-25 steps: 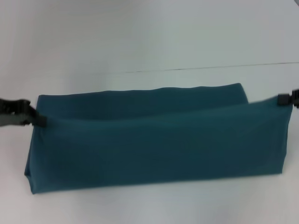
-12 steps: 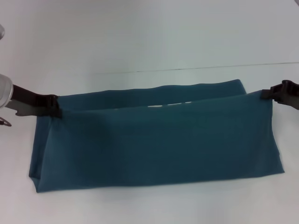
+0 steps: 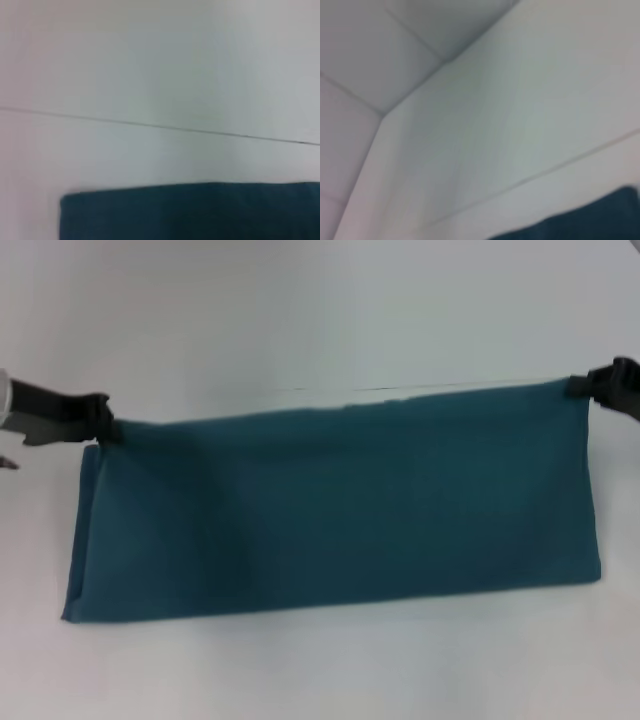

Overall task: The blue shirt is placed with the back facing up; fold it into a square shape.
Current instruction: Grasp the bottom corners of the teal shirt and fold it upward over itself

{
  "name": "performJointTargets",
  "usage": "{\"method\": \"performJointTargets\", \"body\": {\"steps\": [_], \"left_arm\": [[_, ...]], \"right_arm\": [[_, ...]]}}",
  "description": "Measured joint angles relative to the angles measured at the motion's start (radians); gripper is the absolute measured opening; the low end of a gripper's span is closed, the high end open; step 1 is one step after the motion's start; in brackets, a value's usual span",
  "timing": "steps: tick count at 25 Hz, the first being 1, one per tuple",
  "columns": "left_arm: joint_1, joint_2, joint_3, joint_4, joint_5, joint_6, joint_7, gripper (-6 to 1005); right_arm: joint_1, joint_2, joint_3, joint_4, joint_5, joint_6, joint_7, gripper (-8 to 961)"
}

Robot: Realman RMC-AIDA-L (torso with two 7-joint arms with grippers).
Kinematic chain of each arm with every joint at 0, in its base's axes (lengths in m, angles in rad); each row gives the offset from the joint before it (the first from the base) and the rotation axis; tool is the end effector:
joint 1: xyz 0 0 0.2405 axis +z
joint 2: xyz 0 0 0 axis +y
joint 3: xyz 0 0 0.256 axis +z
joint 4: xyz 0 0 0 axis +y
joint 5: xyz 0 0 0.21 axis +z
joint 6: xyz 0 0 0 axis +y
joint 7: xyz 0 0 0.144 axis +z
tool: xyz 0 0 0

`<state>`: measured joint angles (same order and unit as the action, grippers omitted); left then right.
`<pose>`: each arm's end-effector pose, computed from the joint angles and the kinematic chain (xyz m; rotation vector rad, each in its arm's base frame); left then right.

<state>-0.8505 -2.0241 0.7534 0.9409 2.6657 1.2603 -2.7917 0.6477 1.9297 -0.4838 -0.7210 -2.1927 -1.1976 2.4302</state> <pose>-0.2116 0.4490 0.0686 -1.9907 -1.5534 -0.1577 0.3007 0.4153 0.1107 -1.8198 1.6594 0.7380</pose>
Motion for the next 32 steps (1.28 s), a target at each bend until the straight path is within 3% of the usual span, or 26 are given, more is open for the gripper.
{"method": "performJointTargets", "body": {"steps": [8,12,17,21,32], "left_arm": [[-0.029,-0.023,0.069,-0.138,0.012,-0.248,0.015,14],[-0.027,-0.031,0.063,-0.176,0.021,-0.318,0.009,14],[-0.028,-0.026,0.056,-0.196,0.022,-0.338,-0.001,13],[-0.028,-0.027,0.057,-0.196,0.022,-0.346,0.001,13],[-0.024,-0.040,0.058,-0.198,0.020,-0.388,-0.023,82]], "right_arm": [[0.069,0.014,-0.157,0.129,-0.054,0.335,-0.003,44],[0.085,0.016,-0.213,0.155,-0.055,0.439,-0.001,44],[0.121,0.005,-0.251,0.191,-0.075,0.476,0.004,44],[0.139,0.008,-0.255,0.208,-0.107,0.497,0.008,45],[0.181,0.002,-0.279,0.219,-0.178,0.487,0.015,170]]}}
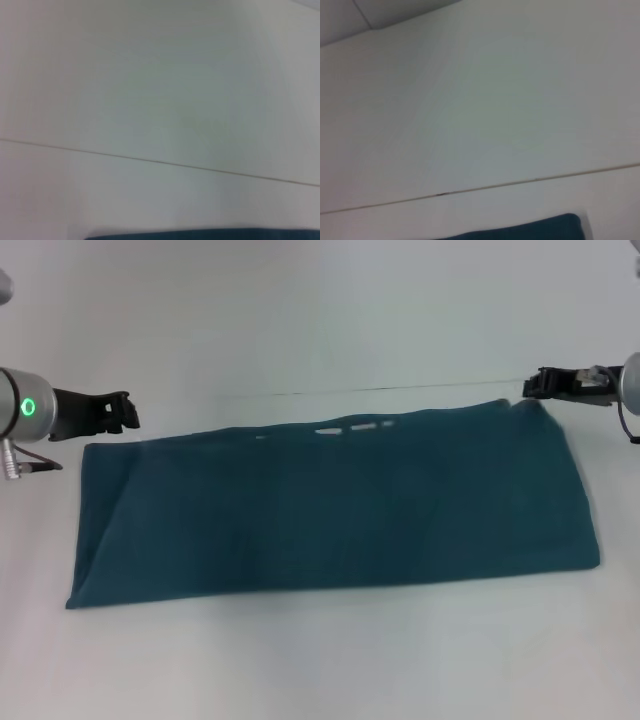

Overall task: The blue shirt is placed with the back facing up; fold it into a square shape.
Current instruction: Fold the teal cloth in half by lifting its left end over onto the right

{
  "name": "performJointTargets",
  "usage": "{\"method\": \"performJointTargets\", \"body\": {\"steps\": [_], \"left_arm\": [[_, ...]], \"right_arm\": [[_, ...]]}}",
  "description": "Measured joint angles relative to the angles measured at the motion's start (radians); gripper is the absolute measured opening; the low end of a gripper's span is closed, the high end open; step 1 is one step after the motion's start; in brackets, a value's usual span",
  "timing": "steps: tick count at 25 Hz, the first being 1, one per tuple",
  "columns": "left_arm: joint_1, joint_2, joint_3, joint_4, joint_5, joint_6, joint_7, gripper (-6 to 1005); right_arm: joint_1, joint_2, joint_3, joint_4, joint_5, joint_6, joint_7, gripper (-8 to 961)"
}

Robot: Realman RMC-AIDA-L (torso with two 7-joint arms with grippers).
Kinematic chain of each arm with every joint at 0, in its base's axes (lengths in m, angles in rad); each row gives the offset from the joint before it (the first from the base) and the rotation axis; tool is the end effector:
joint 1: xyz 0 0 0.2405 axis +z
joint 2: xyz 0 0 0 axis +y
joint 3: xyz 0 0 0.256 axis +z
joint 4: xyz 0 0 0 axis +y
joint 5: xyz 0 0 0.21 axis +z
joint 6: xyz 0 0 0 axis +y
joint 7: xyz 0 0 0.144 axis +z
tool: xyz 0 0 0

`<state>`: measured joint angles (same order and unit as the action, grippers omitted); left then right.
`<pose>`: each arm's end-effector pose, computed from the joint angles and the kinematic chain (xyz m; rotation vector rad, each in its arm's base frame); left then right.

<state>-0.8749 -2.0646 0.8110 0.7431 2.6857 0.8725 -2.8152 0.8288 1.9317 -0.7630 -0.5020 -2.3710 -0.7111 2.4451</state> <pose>-0.2260 0.4718 0.0307 -1.8476 -1.4728 -0.2284 0.2817 0.4739 0.0614 -1.8138 1.3899 0.3252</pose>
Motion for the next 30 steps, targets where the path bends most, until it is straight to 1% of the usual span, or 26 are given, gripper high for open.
{"method": "performJointTargets", "body": {"steps": [4,6,8,9,10,12,13,14,15,16,17,18,19,20,21,24,25,27,30], "left_arm": [[0.002,-0.004,0.000,-0.009,0.004,-0.020,-0.032,107],[0.010,-0.008,0.000,-0.012,0.003,-0.033,-0.046,119],[0.015,-0.010,0.000,-0.007,-0.001,-0.034,-0.044,214],[0.027,-0.015,0.000,0.006,-0.013,-0.035,-0.040,261],[0.027,-0.015,0.000,0.006,-0.013,-0.035,-0.040,309],[0.045,-0.020,0.000,0.031,-0.046,-0.035,-0.027,391],[0.062,-0.024,0.001,0.050,-0.085,-0.034,-0.008,427],[0.101,-0.029,0.000,0.082,-0.178,-0.019,0.042,463],[0.122,-0.032,0.001,0.093,-0.227,-0.008,0.066,498],[0.122,-0.032,0.001,0.093,-0.227,-0.008,0.066,534],[0.146,-0.033,0.001,0.101,-0.296,0.010,0.095,569],[0.184,-0.033,-0.003,0.103,-0.389,0.038,0.122,598],[0.206,-0.035,-0.012,0.102,-0.438,0.055,0.134,598],[0.206,-0.035,-0.012,0.102,-0.438,0.055,0.134,598],[0.226,-0.037,-0.025,0.099,-0.485,0.074,0.150,598],[0.277,-0.048,-0.097,0.067,-0.604,0.146,0.213,597],[0.293,-0.050,-0.123,0.050,-0.637,0.171,0.232,597],[0.322,-0.052,-0.169,0.020,-0.673,0.226,0.256,597],[0.359,-0.058,-0.222,-0.006,-0.688,0.293,0.275,596]], "right_arm": [[0.035,-0.001,0.000,0.002,-0.076,0.002,0.045,216],[0.036,-0.001,0.002,0.001,-0.079,-0.001,0.047,260],[0.032,-0.004,0.015,-0.006,-0.072,-0.013,0.048,304],[0.018,-0.013,0.040,-0.014,-0.049,-0.042,0.047,326],[0.018,-0.013,0.040,-0.014,-0.049,-0.042,0.047,348],[-0.006,-0.027,0.076,-0.029,0.001,-0.101,0.038,392],[-0.028,-0.034,0.093,-0.045,0.045,-0.146,0.027,414],[-0.076,-0.039,0.115,-0.079,0.132,-0.221,0.002,436],[-0.107,-0.039,0.127,-0.097,0.192,-0.269,-0.015,458],[-0.107,-0.039,0.127,-0.097,0.192,-0.269,-0.015,494],[-0.136,-0.039,0.138,-0.109,0.244,-0.305,-0.031,530],[-0.169,-0.036,0.152,-0.119,0.306,-0.352,-0.045,566],[-0.205,-0.034,0.166,-0.125,0.366,-0.392,-0.057,602],[-0.240,-0.031,0.180,-0.127,0.421,-0.432,-0.069,638],[-0.268,-0.029,0.187,-0.126,0.466,-0.470,-0.083,674],[-0.358,-0.020,0.202,-0.122,0.568,-0.579,-0.161,703],[-0.377,-0.017,0.205,-0.121,0.581,-0.598,-0.177,703],[-0.422,-0.009,0.213,-0.119,0.595,-0.635,-0.214,704],[-0.456,-0.004,0.216,-0.112,0.594,-0.669,-0.252,704]]}}
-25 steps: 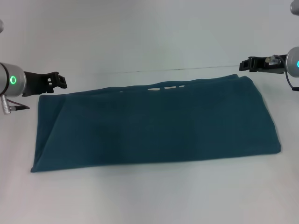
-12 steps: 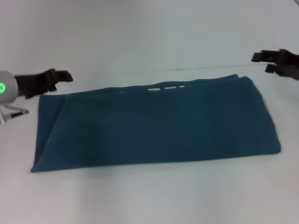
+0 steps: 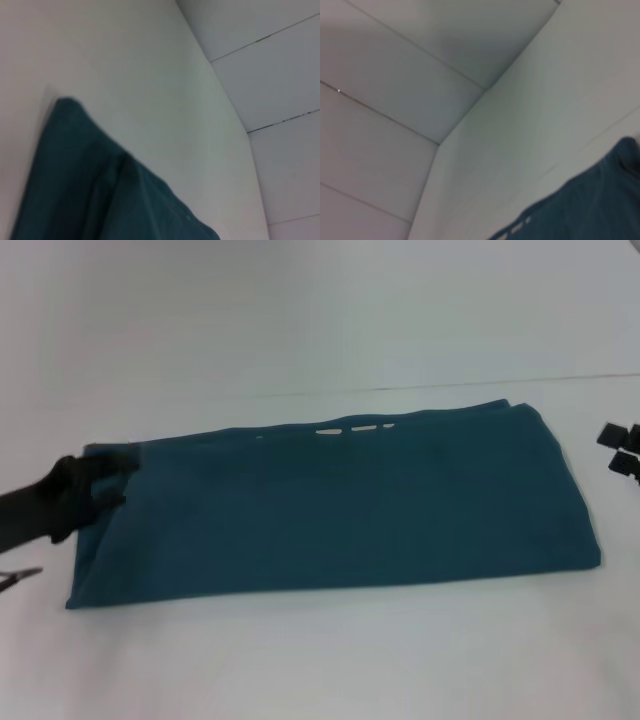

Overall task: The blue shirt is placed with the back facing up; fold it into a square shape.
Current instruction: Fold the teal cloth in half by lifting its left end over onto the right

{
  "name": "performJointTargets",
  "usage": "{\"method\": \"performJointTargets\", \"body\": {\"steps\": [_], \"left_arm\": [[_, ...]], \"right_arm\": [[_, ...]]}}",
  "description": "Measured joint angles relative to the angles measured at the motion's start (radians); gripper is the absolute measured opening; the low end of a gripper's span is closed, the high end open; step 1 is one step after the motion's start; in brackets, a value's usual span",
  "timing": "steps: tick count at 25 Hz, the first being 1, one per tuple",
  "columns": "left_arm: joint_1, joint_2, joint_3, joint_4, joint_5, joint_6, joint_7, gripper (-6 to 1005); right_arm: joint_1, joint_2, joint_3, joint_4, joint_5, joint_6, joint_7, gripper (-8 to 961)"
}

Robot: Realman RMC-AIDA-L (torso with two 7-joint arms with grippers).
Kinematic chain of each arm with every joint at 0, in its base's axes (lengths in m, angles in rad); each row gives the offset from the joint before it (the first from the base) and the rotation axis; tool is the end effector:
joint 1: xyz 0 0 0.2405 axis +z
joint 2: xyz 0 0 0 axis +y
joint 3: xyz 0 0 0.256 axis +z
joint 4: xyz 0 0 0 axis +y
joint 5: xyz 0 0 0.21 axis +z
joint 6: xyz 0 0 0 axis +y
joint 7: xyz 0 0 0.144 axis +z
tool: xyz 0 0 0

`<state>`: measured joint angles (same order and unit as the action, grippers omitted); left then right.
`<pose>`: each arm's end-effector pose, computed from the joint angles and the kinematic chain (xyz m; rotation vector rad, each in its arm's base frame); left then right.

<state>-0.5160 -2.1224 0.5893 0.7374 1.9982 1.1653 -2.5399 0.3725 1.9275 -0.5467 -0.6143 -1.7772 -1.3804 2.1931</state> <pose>-0.2979 0.3728 0.0248 -1.6667 -1.9931 -0.9749 0.3508 0.3271 0.1007 -1.7995 1.7060 1.0651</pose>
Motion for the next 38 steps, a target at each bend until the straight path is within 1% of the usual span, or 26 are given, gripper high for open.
{"method": "performJointTargets", "body": {"steps": [4,11,13,17,19,22,24,28,30,32,36,38], "left_arm": [[0.030,-0.007,-0.035,-0.033,-0.001,0.044,0.009,596],[0.048,-0.011,-0.061,-0.097,-0.001,0.040,0.011,595],[0.053,-0.012,-0.065,-0.105,0.002,0.030,0.011,594],[0.052,-0.014,-0.065,-0.147,0.011,-0.034,0.024,594],[0.045,-0.010,-0.065,-0.178,0.015,-0.061,0.040,594],[0.039,-0.005,-0.067,-0.194,0.022,-0.071,0.052,593],[0.039,-0.003,-0.066,-0.188,0.022,-0.063,0.056,593],[0.045,0.005,-0.094,-0.106,0.016,0.068,0.129,592],[0.043,0.012,-0.096,-0.058,0.032,0.125,0.138,592],[0.032,0.026,-0.094,-0.017,0.067,0.183,0.133,594],[0.020,0.038,-0.106,0.013,0.086,0.229,0.109,598],[0.017,0.047,-0.111,0.015,0.089,0.246,0.053,670]], "right_arm": [[-0.012,0.000,-0.005,0.012,-0.018,-0.015,-0.026,704],[0.011,0.001,-0.001,0.015,-0.041,-0.012,-0.039,704],[0.015,0.001,-0.002,0.015,-0.041,-0.012,-0.039,704],[0.019,0.001,-0.005,0.016,-0.041,-0.011,-0.039,704],[0.019,0.001,-0.007,0.016,-0.041,-0.011,-0.039,704],[0.019,0.001,-0.008,0.017,-0.041,-0.011,-0.039,705],[0.019,0.001,-0.008,0.018,-0.041,-0.012,-0.039,705],[0.017,0.001,-0.009,0.019,-0.041,-0.017,-0.042,705],[0.016,0.001,-0.009,0.019,-0.041,-0.019,-0.045,705],[0.016,0.001,-0.009,0.019,-0.041,-0.019,-0.049,705],[0.016,0.002,-0.009,0.020,-0.041,-0.017,-0.053,705],[0.015,0.002,-0.009,0.021,-0.041,-0.017,-0.054,705]]}}
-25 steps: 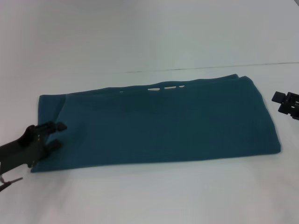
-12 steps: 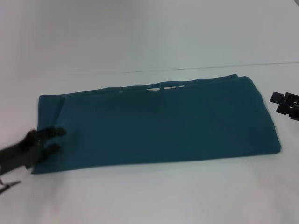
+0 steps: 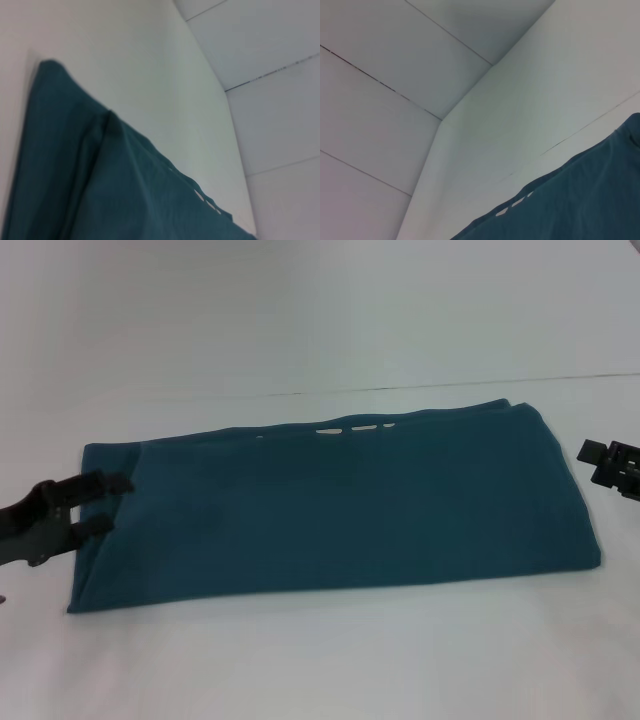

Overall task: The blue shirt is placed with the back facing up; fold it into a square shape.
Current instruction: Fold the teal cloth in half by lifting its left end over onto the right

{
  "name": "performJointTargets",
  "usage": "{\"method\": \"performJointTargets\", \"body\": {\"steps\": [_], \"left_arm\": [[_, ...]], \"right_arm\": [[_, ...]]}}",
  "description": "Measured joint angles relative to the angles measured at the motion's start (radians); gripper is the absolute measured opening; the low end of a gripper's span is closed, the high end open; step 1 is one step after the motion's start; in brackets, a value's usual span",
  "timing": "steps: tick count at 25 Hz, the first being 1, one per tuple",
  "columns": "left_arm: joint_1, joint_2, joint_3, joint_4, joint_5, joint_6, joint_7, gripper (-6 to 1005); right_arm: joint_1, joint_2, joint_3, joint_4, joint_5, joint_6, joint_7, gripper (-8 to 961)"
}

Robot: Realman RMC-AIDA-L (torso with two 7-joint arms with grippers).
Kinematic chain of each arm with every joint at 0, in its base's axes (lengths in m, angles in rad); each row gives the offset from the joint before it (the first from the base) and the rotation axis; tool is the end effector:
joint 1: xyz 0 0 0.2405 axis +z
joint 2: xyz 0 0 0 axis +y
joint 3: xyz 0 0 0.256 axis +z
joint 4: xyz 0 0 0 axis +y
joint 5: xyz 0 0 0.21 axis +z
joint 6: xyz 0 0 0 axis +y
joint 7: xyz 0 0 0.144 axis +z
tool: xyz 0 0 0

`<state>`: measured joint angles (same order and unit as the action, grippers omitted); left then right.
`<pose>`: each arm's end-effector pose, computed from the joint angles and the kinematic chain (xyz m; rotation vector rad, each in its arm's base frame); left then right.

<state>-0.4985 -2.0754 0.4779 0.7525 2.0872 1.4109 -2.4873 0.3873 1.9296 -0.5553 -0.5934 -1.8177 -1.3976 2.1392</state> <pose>-0.3048 0.3474 0.0455 -1.8359 -2.0018 -0.9384 0.3477 0.3265 0.0891 -1.8861 1.6828 1.0062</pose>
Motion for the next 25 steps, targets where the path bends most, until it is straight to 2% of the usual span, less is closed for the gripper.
{"method": "performJointTargets", "body": {"steps": [3,8,13,15,17,25], "left_arm": [[0.008,0.013,-0.031,0.002,0.012,0.049,-0.100,777],[0.063,0.011,-0.148,0.000,0.039,0.131,-0.214,778],[0.079,0.006,-0.159,0.001,0.061,0.132,-0.244,776],[0.101,-0.007,-0.168,-0.011,0.088,0.097,-0.267,776],[0.104,-0.009,-0.164,-0.028,0.095,0.068,-0.271,775],[0.078,-0.009,-0.145,-0.057,0.150,0.002,-0.267,774]], "right_arm": [[-0.002,0.000,0.000,0.000,0.000,-0.002,-0.001,705],[-0.003,-0.002,-0.001,0.000,-0.003,-0.002,-0.014,705],[-0.003,-0.004,-0.001,0.000,-0.013,0.005,-0.015,705],[-0.002,-0.005,-0.002,0.000,-0.014,0.005,-0.015,705],[0.001,-0.006,-0.002,0.000,-0.014,0.005,-0.015,705],[0.004,-0.010,0.001,0.000,-0.022,0.005,-0.016,705]]}}
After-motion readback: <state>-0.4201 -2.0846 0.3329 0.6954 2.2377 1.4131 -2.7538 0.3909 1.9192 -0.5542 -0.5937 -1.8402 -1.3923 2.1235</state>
